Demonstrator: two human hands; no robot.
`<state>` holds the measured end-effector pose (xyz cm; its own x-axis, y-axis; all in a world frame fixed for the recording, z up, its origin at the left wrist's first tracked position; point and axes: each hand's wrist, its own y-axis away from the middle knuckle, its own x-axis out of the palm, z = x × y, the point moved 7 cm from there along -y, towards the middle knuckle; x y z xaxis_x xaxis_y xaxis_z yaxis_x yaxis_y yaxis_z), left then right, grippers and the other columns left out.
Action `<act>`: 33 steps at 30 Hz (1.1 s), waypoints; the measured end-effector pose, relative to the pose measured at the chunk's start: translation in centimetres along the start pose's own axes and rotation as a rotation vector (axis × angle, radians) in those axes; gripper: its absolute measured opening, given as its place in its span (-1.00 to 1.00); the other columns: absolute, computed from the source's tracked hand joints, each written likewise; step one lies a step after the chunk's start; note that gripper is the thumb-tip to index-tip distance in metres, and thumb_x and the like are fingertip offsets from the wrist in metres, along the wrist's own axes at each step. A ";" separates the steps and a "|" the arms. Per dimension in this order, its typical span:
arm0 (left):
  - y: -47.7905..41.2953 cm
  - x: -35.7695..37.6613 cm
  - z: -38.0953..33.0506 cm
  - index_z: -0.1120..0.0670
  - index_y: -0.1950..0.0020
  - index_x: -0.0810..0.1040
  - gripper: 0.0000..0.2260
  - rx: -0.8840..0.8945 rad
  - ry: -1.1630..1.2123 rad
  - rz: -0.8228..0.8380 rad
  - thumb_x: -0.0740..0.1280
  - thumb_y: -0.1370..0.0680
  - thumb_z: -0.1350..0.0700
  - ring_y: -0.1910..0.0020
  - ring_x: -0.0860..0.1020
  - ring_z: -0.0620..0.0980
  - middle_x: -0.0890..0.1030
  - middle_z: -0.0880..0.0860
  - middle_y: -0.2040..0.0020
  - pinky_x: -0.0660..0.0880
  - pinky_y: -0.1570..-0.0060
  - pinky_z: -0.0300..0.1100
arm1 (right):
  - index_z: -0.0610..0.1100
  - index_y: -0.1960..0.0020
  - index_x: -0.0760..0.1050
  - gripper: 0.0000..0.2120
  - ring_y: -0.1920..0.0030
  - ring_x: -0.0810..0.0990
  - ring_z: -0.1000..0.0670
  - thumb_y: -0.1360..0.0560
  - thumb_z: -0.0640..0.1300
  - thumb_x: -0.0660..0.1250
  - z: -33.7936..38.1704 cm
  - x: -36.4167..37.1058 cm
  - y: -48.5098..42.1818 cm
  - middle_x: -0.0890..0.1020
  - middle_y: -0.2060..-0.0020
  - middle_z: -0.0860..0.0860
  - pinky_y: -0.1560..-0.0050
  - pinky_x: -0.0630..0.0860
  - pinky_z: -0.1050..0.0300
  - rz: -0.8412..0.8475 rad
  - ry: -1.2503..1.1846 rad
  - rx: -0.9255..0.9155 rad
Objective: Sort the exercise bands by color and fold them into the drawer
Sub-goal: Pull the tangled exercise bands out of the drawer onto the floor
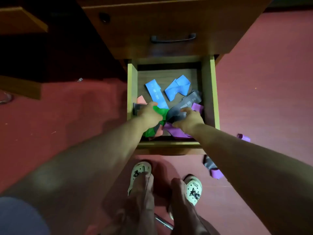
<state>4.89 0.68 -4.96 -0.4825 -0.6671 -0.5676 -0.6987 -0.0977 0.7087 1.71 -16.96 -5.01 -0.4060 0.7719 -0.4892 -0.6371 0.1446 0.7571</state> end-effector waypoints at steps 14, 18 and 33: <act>-6.3 4.4 1.6 -0.25 -0.55 -0.19 0.19 0.112 -0.984 0.101 0.63 -0.23 -0.06 -0.45 0.15 0.34 -0.15 0.10 -0.57 0.42 -0.21 0.16 | 0.26 -0.51 -0.37 0.36 -0.53 -0.35 -0.20 -0.14 0.16 0.64 0.4 4.7 -7.6 -0.47 -0.48 0.11 -0.33 0.16 -0.52 0.108 0.829 -0.244; -7.4 5.1 1.3 0.00 -0.53 0.18 -0.07 0.273 -1.042 0.042 0.59 -0.27 -0.08 -0.34 0.41 0.16 0.36 0.19 -0.40 0.48 -0.18 0.03 | 0.22 -0.56 -0.19 0.03 -0.53 -0.25 -0.30 -0.40 -0.05 0.50 -0.2 6.1 -8.5 -0.33 -0.54 0.00 -0.37 0.30 -0.32 0.108 0.900 -0.272; -0.2 1.5 -2.6 0.15 -0.05 0.58 -0.82 0.587 -0.665 -0.325 0.25 -0.50 0.22 -0.14 0.55 0.23 0.62 0.18 -0.11 0.42 0.05 -0.09 | -0.11 -0.17 0.62 -0.69 -0.19 0.58 -0.14 -0.52 -0.28 0.21 0.9 1.0 -1.5 0.65 -0.14 -0.11 -0.19 0.45 0.14 -0.286 0.108 -0.447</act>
<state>5.67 -2.23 -4.90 -0.2931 -0.0963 -0.9512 -0.9188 0.3036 0.2524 2.87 -15.84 -6.28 -0.2252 0.6690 -0.7083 -0.9393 0.0441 0.3403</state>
